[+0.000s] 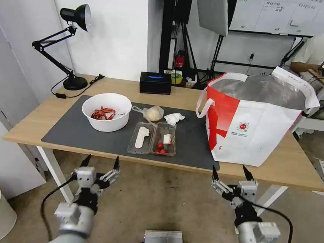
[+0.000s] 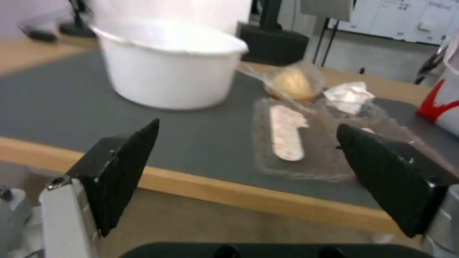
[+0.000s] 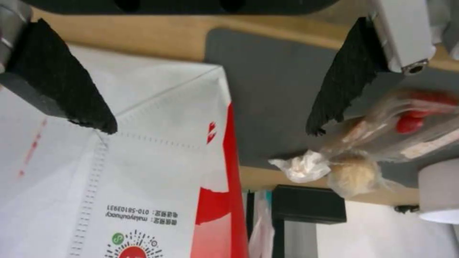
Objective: Pick up the trash from the table and place it into the takeout bag.
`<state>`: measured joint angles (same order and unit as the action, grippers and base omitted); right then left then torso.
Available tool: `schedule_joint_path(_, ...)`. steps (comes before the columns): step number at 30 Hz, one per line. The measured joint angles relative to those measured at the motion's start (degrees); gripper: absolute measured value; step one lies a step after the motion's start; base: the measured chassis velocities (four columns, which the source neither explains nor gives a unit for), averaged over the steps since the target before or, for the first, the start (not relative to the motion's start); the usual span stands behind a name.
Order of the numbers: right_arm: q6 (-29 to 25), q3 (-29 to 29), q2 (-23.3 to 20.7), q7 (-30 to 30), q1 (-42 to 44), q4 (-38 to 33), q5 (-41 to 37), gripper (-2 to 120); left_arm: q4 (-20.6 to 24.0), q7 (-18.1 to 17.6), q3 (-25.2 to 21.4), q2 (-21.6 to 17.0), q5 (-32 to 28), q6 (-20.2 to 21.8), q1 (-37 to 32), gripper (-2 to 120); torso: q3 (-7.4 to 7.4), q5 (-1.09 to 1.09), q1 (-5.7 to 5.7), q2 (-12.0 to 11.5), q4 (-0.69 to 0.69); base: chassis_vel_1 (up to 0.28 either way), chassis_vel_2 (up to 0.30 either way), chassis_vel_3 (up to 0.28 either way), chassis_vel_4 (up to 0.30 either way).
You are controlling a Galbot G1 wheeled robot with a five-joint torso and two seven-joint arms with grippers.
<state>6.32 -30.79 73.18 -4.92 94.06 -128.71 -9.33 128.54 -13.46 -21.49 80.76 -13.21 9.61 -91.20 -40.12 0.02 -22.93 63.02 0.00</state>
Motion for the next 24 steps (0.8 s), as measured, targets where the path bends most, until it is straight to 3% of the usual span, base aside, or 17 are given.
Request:
schedule_joint_path(2,2.51,0.27,-4.99,-1.92,-3.51,1.18,-3.64,100,-1.32,-5.33,3.94,-2.02,-5.18,3.78,4.68,100,0.0,-0.01,0.01,0.0,0.0,0.0,0.0,0.0,0.0)
schedule_joint_path(3,2.51,0.27,-4.99,-1.92,-3.51,1.18,-3.64,100,-1.32,-5.33,3.94,-2.02,-5.18,3.78,4.68,100,0.0,-0.01,0.01,0.0,0.0,0.0,0.0,0.0,0.0)
schedule_joint_path(6,5.31,0.61,-10.55,-4.1,-7.48,2.51,-7.69,100,-2.58,-10.5,7.85,-4.11,-10.23,7.3,9.3,100,0.0,-0.01,0.0,0.0,-0.02,0.0,0.0,0.0,0.0)
schedule_joint_path(8,6.04,0.87,-12.8,-4.96,-9.32,3.45,-9.43,100,-2.78,-11.8,8.5,-4.77,-11.13,7.64,9.97,100,0.0,-0.05,0.0,0.0,-0.02,0.0,0.0,0.0,0.0)
schedule_joint_path(9,6.02,1.32,-13.67,-5.27,-10.39,4.52,-10.32,100,-2.8,-12.11,8.65,-5.03,-11.4,7.68,9.99,100,0.0,-0.04,0.0,0.0,0.02,0.0,0.0,0.0,0.0)
schedule_joint_path(24,5.53,3.42,-13.22,-5.49,-11.27,5.59,-11.33,100,-0.43,-12.37,6.81,-5.74,-11.06,7.23,8.41,100,0.01,-0.02,0.02,0.0,0.0,0.0,0.0,0.0,0.0)
